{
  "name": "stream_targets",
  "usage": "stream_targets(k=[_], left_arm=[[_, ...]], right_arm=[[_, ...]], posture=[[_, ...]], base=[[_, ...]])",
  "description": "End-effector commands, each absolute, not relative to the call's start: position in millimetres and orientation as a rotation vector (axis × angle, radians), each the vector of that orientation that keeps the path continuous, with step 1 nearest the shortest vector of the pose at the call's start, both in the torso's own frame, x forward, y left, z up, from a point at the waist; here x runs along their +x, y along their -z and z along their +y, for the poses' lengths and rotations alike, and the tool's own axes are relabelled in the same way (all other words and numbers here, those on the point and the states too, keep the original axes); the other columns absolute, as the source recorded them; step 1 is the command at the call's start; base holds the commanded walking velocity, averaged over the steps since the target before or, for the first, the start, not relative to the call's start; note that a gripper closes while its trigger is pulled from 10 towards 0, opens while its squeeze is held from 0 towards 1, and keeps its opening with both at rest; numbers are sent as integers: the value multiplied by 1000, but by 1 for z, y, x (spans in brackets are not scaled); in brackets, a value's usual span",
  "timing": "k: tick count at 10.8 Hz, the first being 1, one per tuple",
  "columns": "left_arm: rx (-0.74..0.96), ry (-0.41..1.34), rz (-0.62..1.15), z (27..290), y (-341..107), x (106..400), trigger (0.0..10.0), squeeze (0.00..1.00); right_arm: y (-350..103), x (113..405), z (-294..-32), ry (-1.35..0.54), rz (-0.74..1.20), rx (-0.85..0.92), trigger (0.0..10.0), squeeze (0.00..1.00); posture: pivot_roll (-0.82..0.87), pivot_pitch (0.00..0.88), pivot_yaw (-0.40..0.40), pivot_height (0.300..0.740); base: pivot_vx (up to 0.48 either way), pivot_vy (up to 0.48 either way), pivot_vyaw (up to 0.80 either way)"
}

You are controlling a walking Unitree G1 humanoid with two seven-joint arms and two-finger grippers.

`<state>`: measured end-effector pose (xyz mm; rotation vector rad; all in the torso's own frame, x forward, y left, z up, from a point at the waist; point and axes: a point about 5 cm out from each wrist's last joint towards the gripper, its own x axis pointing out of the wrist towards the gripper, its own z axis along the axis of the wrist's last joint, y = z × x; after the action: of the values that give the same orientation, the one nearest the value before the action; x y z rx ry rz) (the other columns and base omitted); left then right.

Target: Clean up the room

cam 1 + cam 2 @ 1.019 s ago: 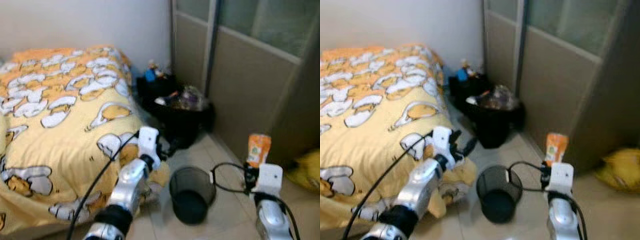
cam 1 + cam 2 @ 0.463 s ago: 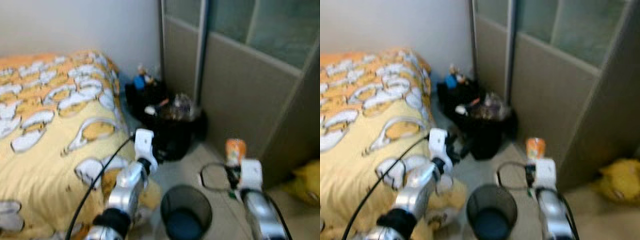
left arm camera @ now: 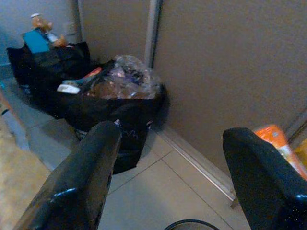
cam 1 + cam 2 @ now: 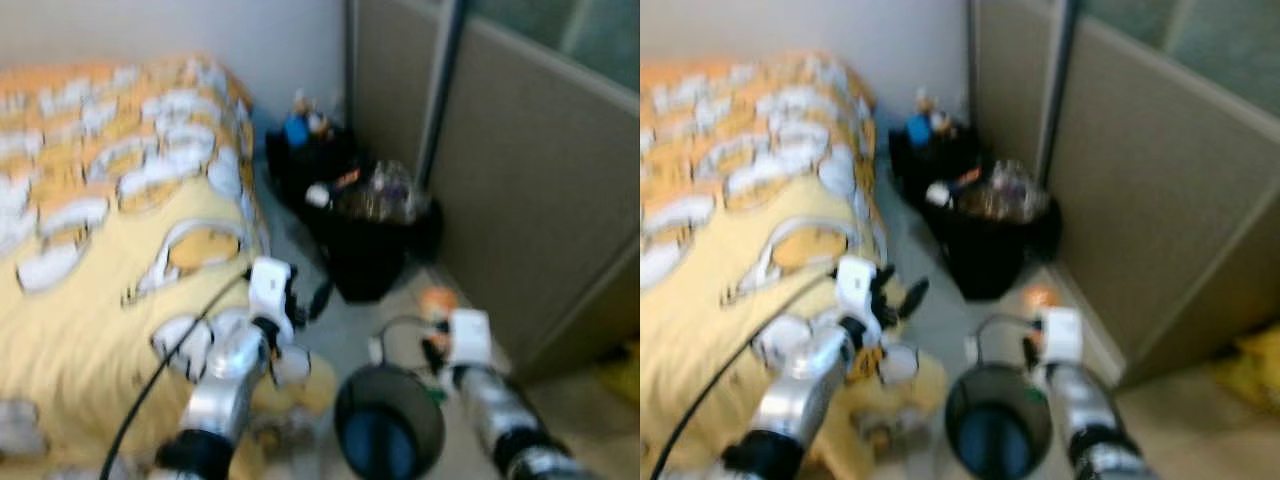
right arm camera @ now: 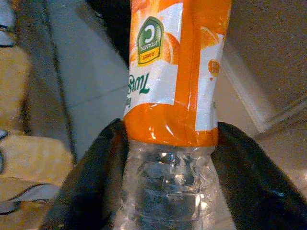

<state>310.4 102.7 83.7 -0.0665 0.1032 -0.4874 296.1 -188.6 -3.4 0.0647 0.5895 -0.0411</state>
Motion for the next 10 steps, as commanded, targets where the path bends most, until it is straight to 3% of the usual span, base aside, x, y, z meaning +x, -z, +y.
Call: stream_targets(k=[1, 3, 6, 7, 9, 10], left_arm=[[-45, 459, 129, 114, -78, 307, 10000, 0], [-39, 445, 148, 112, -78, 306, 10000, 0], [-61, 483, 168, 100, -77, 305, 10000, 0], [-70, 494, 184, 98, -74, 305, 10000, 0], [-67, 515, 194, 95, -72, 305, 10000, 0], [-57, 508, 142, 94, -77, 303, 10000, 0]], right_arm=[[-2, 304, -178, 16, 562, 72, 10000, 1000], [-6, 309, -175, -6, 566, 149, 10000, 1000], [-6, 308, -180, -10, 568, 100, 10000, 1000], [-6, 307, -184, -4, 558, 78, 10000, 0], [-12, 303, -202, 86, 430, 36, 10000, 0], [-19, 287, -215, 160, 283, 21, 10000, 0]], posture=[[199, 181, 66, 740], [192, 163, 49, 740], [161, 130, 44, 740], [150, 112, 46, 740], [133, 55, 41, 740], [125, 10, 37, 740]], base=[[0, 0, 0], [0, 0, 0], [0, 0, 0], [0, 0, 0], [0, 0, 0], [0, 0, 0]])
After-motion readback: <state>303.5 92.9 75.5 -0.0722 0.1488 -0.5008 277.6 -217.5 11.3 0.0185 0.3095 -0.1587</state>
